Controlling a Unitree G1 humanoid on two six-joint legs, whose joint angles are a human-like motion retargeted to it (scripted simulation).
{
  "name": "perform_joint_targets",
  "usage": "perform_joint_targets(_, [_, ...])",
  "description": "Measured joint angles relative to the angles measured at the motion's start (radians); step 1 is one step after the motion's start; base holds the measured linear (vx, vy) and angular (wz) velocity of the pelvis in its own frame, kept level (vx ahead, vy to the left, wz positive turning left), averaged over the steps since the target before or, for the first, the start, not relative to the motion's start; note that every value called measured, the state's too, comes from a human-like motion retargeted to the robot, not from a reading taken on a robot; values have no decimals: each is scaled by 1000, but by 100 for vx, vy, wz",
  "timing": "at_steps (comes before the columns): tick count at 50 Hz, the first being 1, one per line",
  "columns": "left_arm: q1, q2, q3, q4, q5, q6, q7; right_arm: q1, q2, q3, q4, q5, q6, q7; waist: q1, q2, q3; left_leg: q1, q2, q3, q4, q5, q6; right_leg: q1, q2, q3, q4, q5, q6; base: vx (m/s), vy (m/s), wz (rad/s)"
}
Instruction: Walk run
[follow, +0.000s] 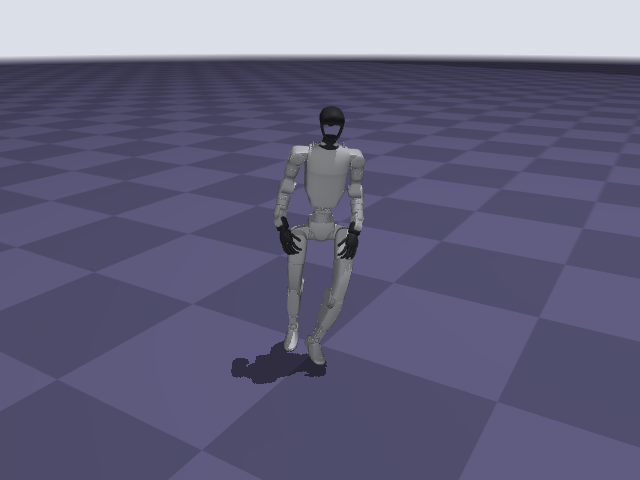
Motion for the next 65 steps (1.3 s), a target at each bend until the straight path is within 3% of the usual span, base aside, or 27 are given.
perform_joint_targets(3, [-28,1,-2,22,0,8,-39,14,12,-22,2,-91,-5,-46,12,13,-4,56,-12,116,-266,-72,37,61,52,-117,1,101,59,90,0,194])
perform_joint_targets(5, [-37,-6,6,45,-20,23,-73,21,15,-10,11,-115,-11,-65,37,-9,7,77,-48,117,-351,26,162,101,59,-134,41,199,106,104,-30,119])
perform_joint_targets(7, [-33,-6,12,65,-47,25,-101,27,22,1,17,-115,-21,-60,19,-28,3,155,-41,102,-311,-188,162,94,92,-111,156,348,107,131,-56,151])
perform_joint_targets(8, [-20,-6,11,75,-57,23,-106,38,28,2,19,-120,-26,-55,-13,-10,8,191,-12,73,-277,-211,162,76,144,-71,246,443,95,143,-21,259])
perform_joint_targets(10, [-20,-15,38,101,-60,19,-120,30,35,-4,32,-148,-29,-59,-130,24,40,164,-87,-189,-158,-258,162,-68,252,61,602,503,89,108,2,315])
perform_joint_targets(12, [-34,-5,45,116,-48,33,-150,27,47,-4,22,-152,-20,-73,-167,129,48,195,17,-233,-124,-277,162,-169,358,172,731,416,140,98,19,180])
perform_joint_targets(13, [-43,-13,38,127,-35,43,-168,32,45,-10,13,-145,-25,-80,-157,166,40,219,47,-227,-124,-291,162,-216,346,177,773,349,87,94,19,55])
perform_joint_targets(17, [-64,-18,0,182,16,21,-200,78,85,-49,-33,-22,-91,-171,-101,198,15,367,16,-235,-262,-210,162,-380,162,117,738,95,-268,100,11,60])
perform_joint_targets(18, [-64,-14,-20,187,24,10,-203,84,99,-60,-42,15,-109,-188,-145,219,14,398,14,-260,-290,-164,162,-421,127,87,698,43,-278,104,10,268])
perform_joint_targets(20, [-57,-4,-61,178,38,-10,-203,86,107,-74,-64,61,-136,-203,-240,241,8,465,-11,-297,-357,-50,157,-479,83,71,570,-21,-212,114,4,308])
perform_joint_targets(25, [-8,21,-49,130,89,-10,-156,45,74,-88,-113,-46,-75,-199,-333,194,8,627,-69,-342,-436,300,48,-487,159,324,94,-127,52,117,-21,137])
perform_joint_targets(27, [20,17,-45,122,77,-4,-127,34,59,-82,-124,-118,-47,-207,-310,185,9,674,-83,-382,-415,445,-79,-474,129,203,47,-56,26,133,-20,7])
perform_joint_targets(28, [30,15,-52,121,57,0,-117,32,53,-80,-130,-146,-41,-212,-309,190,11,682,-92,-431,-376,519,-167,-474,123,125,74,34,-59,131,-14,49])
perform_joint_targets(30, [42,11,-58,122,-1,2,-115,34,49,-65,-139,-175,-38,-226,-311,201,3,635,-85,-430,-197,637,-332,-459,133,191,199,-127,-153,139,-15,84])
perform_joint_targets(32, [28,-9,-53,146,-5,8,-134,38,61,-63,-116,-156,-42,-237,-312,221,15,522,-67,-370,82,691,-361,-436,214,327,309,-231,-185,146,-6,169])
perform_joint_targets(33, [5,-19,-49,160,10,27,-151,30,69,-75,-93,-133,-45,-226,-324,216,18,454,-85,-412,200,691,-361,-430,136,248,346,-260,-161,111,-18,193])
perform_joint_targets(35, [-14,-33,-22,161,53,66,-182,18,86,-64,-39,-76,-24,-171,-289,166,4,333,-131,-466,320,557,-354,-357,97,163,302,-257,-203,108,-50,92])
perform_joint_targets(38, [-2,-34,-17,122,58,49,-121,16,89,-54,30,-46,38,-93,-208,99,-4,181,-30,-275,307,335,-160,-218,114,214,192,-203,-223,121,-35,21])
perform_joint_targets(45, [2,-8,-18,57,10,-9,49,41,57,-24,22,-111,48,-35,-32,13,12,66,-74,-198,-332,127,41,57,121,48,-15,242,-136,125,-25,1])
perform_joint_targets(47, [-8,-3,-11,46,-1,-7,39,45,59,-15,21,-128,44,-81,6,-9,18,75,-86,-212,-432,134,45,107,120,13,13,344,-109,119,-28,-34])
perform_joint_targets(48, [-14,0,-8,44,-4,-5,28,44,64,-9,23,-130,39,-96,21,-17,22,78,-79,-193,-437,213,93,122,126,41,48,395,-84,121,-32,-20])
perform_joint_targets(50, [-18,10,-8,43,-11,0,7,42,76,-1,29,-120,31,-99,-3,-43,16,120,-96,-161,-359,33,162,97,138,73,208,503,4,152,-32,67])
perform_joint_targets(53, [-21,10,9,94,-2,0,-2,35,81,1,47,-145,23,-53,-154,-83,46,145,-243,-363,-136,-102,149,-46,145,77,743,503,114,157,-31,148])
perform_joint_targets(55, [-44,21,29,125,11,13,-41,13,90,4,35,-166,28,-45,-195,3,35,198,-81,-343,-118,-157,110,-141,254,91,759,503,108,103,-34,-5])
perform_joint_targets(58, [-63,12,16,157,20,27,-91,29,81,-6,-10,-186,19,-94,-160,76,18,314,7,-297,-185,-165,68,-277,279,139,759,284,14,122,-28,-94])
perform_joint_targets(60, [-66,5,-2,168,23,21,-96,48,83,-18,-34,-168,-7,-144,-178,109,10,404,13,-283,-275,-86,41,-364,234,129,697,135,-26,120,-15,-8])
perform_joint_targets(65, [-38,9,-70,162,30,-1,-127,61,71,-47,-77,-75,-68,-224,-312,166,-4,591,22,-277,-413,277,-83,-473,86,79,253,-16,-49,136,-22,82])
